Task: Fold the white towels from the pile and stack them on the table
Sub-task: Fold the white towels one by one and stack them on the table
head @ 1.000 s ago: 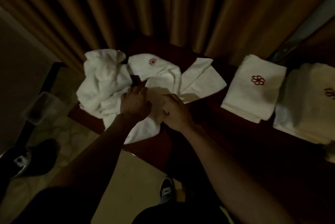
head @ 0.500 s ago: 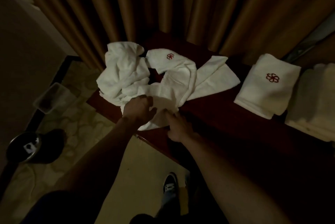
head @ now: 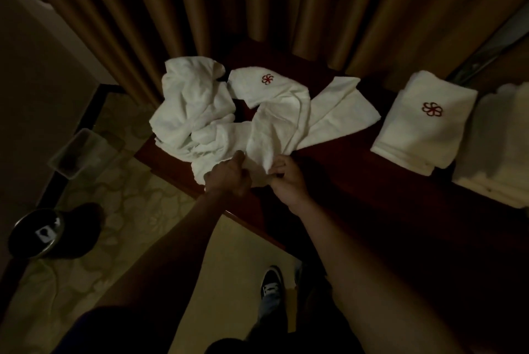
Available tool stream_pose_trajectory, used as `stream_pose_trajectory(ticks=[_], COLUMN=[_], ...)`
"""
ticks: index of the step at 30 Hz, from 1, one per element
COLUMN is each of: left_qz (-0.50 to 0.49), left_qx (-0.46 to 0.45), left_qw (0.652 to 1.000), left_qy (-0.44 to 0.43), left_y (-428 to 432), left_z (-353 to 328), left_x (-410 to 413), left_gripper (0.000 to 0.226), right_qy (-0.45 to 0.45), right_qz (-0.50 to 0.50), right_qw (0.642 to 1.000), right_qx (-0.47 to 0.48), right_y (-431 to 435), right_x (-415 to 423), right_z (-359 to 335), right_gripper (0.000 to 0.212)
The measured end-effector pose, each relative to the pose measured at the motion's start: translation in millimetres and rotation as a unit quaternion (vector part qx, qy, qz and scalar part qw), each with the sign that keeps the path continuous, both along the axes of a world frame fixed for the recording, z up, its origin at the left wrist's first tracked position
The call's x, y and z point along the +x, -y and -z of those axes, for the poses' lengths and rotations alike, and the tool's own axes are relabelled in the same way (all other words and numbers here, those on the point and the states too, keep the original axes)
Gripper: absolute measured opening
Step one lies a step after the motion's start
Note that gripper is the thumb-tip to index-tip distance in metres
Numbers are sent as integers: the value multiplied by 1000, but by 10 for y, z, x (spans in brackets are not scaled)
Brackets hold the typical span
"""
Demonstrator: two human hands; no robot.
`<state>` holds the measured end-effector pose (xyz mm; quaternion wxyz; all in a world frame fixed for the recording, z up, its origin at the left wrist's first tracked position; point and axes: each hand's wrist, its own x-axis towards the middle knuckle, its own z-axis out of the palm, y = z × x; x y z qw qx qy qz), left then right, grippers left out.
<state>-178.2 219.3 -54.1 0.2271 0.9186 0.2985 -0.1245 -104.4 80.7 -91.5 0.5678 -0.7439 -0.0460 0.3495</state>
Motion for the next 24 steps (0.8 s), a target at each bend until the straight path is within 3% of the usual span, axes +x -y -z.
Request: stream_pose_trajectory(ticks=[4,8,11,14,17,20,22,24], left_qz=[21,45,40,30,83,128,156,207], left_qx=[-49,-113,-138,-177,-187,-198,-191,-106], left_qw=[993,973,961,952,953,957,961,967], left_qy=[104,194,236,246,222,169,128,101], left_y=[49,212,411,615,859,1061,1175,1289], left_z=[-227,-560,-826,-1001,-1064,-1029,-974,-965], left_x=[152,455,736,943,1085,1188,1229,1244], left_gripper=[35,34,14,11,18,27,38,39], right_qy=[-28,15,42,-3,-60,13,79,131], right_qz=[70,138,190,214,223,257,281,291], right_qw=[995,986,976,975,972,966,956,947], right_qx=[60,88,96,63,29,-3,-25,-42], right_y=[78,242,426,685,1019,1335,1533,1742], right_x=[115,300,466,615,675,682,664,642], right_z=[-296,-615,-894,-1054,-1155,-1258,-1290,-1273], right_gripper=[43,37,39,44,47,9,21,25])
